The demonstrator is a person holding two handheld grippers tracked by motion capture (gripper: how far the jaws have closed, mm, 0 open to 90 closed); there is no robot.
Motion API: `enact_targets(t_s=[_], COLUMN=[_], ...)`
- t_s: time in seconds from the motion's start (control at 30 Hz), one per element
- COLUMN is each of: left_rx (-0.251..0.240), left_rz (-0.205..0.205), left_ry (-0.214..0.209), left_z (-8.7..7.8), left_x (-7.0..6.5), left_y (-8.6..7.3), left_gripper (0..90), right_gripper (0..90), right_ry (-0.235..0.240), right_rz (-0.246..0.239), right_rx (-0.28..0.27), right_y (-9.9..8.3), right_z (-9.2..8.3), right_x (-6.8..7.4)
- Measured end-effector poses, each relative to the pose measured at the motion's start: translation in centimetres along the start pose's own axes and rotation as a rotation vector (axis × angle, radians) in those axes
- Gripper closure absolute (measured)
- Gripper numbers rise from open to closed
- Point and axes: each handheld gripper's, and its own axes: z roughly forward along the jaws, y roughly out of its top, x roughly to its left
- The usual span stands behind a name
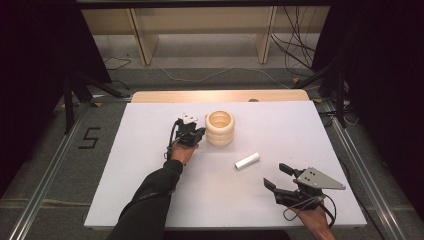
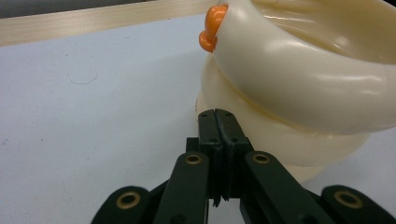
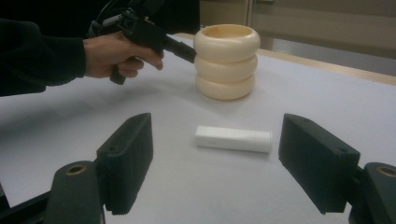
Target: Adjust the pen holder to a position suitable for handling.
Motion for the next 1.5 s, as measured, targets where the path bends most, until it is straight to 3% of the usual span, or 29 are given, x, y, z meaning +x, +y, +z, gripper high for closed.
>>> enact_targets(t_s=[0.33,0.6,0.8,1.1,1.5], left_rx=[0.030,0.057,0.061,0.058,0.080], left_rz=[-0.023,-0.012,-0.037,-0.012,0.033], left_ry=[-0.015,-0.054,-0.112,-0.145,-0.166], left_z=[-1.5,-3.4,-5.2,-7.6,-9.1], left_x=[0.6,0.5,0.3,-0.3,-2.0], left_y=[0.3,0.6,0.2,0.1,-0.3], left_gripper=[85.0,66.0,51.2,30.6,21.8], right_gripper=[26.8,26.8,26.8,26.8,26.6], right_ry=[-0.003,-0.006,-0.003,-0.002,-0.007], right_rz=[0.003,0.002,0.002,-0.005,-0.007], right_rx=[-0.004,-0.001,-0.006,-0.003,0.005], right_y=[0.0,0.0,0.0,0.0,0.1], right_z=[-0.1,-0.1,-0.1,0.0,0.1], right_x=[-0.1,-0.1,-0.1,-0.1,0.0])
